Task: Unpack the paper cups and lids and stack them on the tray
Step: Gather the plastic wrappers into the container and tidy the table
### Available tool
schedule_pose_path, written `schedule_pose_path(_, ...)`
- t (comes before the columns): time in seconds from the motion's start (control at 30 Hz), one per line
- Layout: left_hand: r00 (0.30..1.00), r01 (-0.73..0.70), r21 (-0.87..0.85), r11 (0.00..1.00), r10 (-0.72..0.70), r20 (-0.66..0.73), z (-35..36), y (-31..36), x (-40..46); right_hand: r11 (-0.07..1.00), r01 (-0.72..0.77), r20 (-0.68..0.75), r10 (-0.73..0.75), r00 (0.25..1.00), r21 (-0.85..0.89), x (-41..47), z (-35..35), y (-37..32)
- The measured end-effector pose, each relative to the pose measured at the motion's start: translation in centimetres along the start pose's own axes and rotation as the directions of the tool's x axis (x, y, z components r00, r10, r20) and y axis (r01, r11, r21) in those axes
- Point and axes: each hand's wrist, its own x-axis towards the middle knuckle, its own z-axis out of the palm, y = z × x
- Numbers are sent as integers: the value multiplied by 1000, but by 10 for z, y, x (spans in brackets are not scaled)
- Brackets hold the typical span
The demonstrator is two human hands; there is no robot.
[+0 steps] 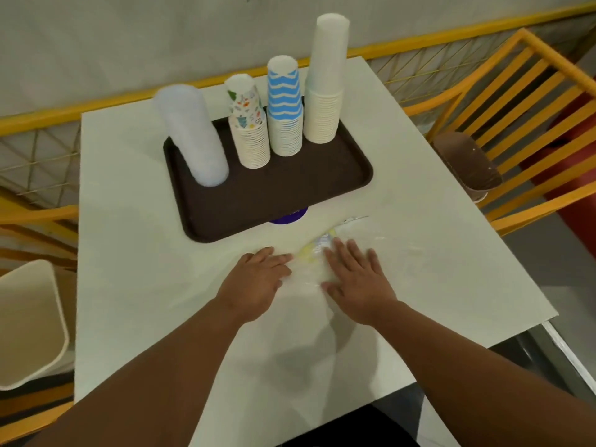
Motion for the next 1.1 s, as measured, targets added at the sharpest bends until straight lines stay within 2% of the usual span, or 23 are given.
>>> schedule_pose_path(0.17, 999, 40, -35, 999, -41, -32, 3, -11, -38, 998, 50, 56, -48, 997, -27, -15, 8, -16)
schedule_pose_path(0.3, 973, 109, -149, 983, -136, -185, -3, 18, -31, 997, 63, 68, -59, 996, -46, -18, 9, -21)
schedule_pose_path(0.37, 984, 68, -131, 989, -89, -155, 0, 34, -25, 994, 80, 86, -74, 994, -76, -18, 8, -17)
schedule_pose_path(0.43, 997, 49, -75, 996, -53, -49, 10, 46, -21, 987, 123, 100, -113, 989, -106, -17, 5, -9)
schedule_pose_path(0.53, 997, 75, 65, 995, -76, 11, 31, 50, -23, 964, 218, 106, -204, 973, -151, -16, 0, 9)
schedule_pose_path(0.7, 968, 230, 219, 948, -200, -152, 46, 54, -32, 925, 360, 10, -362, 932, -120, -20, -9, 39)
schedule_pose_path(0.83, 963, 161, 175, 971, -116, -243, 47, 67, -32, 920, 380, -78, -387, 919, -92, -17, -8, 39)
schedule_pose_path(1.03, 942, 153, 121, 981, -107, -319, 56, 64, -30, 917, 397, -214, -397, 892, -45, -12, -4, 46)
schedule_pose_path(1.1, 928, 165, 58, 985, -135, -347, 52, 59, -28, 929, 369, -226, -352, 908, 33, -9, -5, 48)
